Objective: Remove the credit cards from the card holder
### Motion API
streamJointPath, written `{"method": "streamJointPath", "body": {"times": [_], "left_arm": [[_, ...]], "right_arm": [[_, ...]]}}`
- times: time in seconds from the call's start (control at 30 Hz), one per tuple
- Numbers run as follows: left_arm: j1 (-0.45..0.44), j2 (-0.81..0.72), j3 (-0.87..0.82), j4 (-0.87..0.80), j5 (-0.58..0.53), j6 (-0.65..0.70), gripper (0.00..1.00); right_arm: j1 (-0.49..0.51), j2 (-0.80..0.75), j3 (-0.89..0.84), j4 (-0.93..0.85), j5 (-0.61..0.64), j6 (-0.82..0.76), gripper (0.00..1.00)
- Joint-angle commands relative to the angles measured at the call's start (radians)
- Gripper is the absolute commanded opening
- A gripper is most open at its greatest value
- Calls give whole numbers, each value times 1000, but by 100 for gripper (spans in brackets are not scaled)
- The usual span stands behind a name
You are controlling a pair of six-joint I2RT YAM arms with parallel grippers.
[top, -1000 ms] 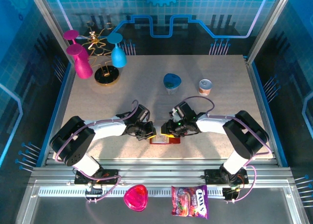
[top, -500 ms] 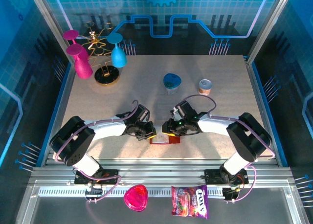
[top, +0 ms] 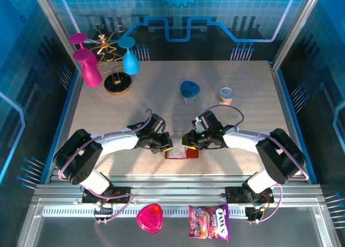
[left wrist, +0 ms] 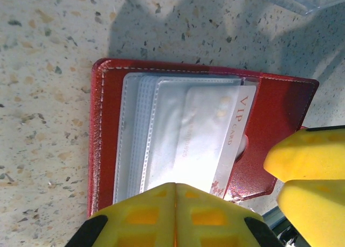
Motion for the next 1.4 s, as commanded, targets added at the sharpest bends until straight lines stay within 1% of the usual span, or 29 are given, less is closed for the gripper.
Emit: {"method": "streamJointPath", "body": {"times": [0.0,0.23,0.5,0.73,0.97,1.13,1.37], "left_arm": [[4,7,15,-27,2,13,6],[2,16,23,-25,10,13,6],[-17,40,51,-30,18,18,6],[-16,67,44,-51,4,25,6],[-16,85,38,-54,6,28,5],[-16,89,32,-56,7,25,5],[-17,94,29,-59,6,30,6]], "right_arm": [[-18,10,-18,55,-51,4,35],[-29,51,-56,132,-71,34,35],[-38,64,-72,137,-68,37,32],[-45,80,-80,159,-82,40,29],[-46,99,-86,175,-89,46,27],[-47,113,-104,228,-110,68,26],[-48,136,-111,258,-123,77,24]]}}
